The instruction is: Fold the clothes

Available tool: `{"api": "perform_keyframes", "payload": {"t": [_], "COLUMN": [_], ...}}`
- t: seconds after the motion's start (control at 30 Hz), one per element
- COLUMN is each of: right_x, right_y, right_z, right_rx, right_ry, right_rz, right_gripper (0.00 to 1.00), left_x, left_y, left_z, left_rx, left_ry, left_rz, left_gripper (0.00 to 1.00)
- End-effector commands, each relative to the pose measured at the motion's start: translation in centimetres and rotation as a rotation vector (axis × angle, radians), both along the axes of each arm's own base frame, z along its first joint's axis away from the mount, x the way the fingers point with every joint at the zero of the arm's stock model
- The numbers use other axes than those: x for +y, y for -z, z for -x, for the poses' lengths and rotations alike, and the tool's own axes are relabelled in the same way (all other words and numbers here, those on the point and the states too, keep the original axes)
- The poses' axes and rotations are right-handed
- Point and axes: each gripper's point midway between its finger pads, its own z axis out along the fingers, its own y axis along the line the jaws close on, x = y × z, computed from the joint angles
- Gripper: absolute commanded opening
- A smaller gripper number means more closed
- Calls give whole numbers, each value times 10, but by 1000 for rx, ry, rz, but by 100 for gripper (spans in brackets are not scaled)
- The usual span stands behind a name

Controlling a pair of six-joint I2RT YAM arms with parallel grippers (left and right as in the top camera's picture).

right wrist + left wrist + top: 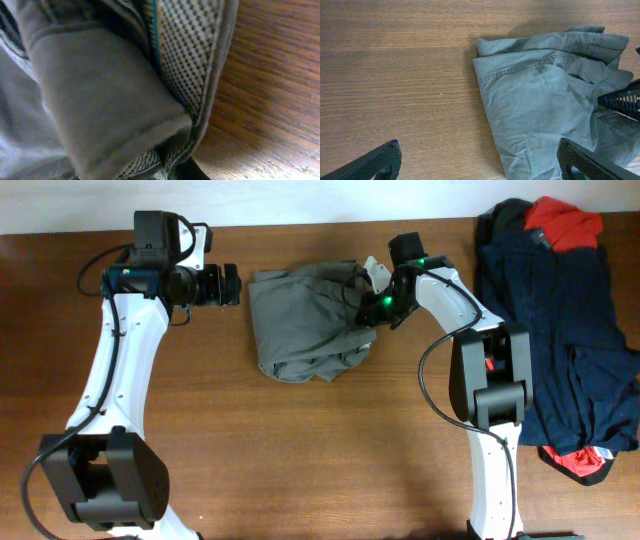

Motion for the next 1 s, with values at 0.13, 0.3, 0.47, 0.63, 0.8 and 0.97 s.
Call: {"api": "perform_keyframes", "payload": {"t": [0.13, 0.3, 0.47, 0.63, 0.8, 0.97], "right_x": [19, 2, -60, -117, -158, -159], "right_y": [-3, -66, -127, -146, -142, -142], "right_z": [12, -4, -24, -33, -29, -29], "right_rx": [65, 24, -19, -3, 29, 30], "right_ry": [-33, 4, 171, 348, 427, 430], "right_rz": [-68, -57, 28, 12, 13, 18], "right_gripper": [14, 93, 99, 95, 95, 96], "left_x": [3, -6, -51, -88, -123, -130], "left_y": [-9, -10, 2, 32, 88, 160], "left_z": [0, 1, 8, 15, 22, 28], "left_rx": [-25, -24, 12, 83, 175, 298], "left_ry": [3, 29, 141, 219, 352, 418], "left_rz": [-22, 6, 64, 63, 7, -30], "left_gripper": [99, 99, 99, 79, 16, 1]}}
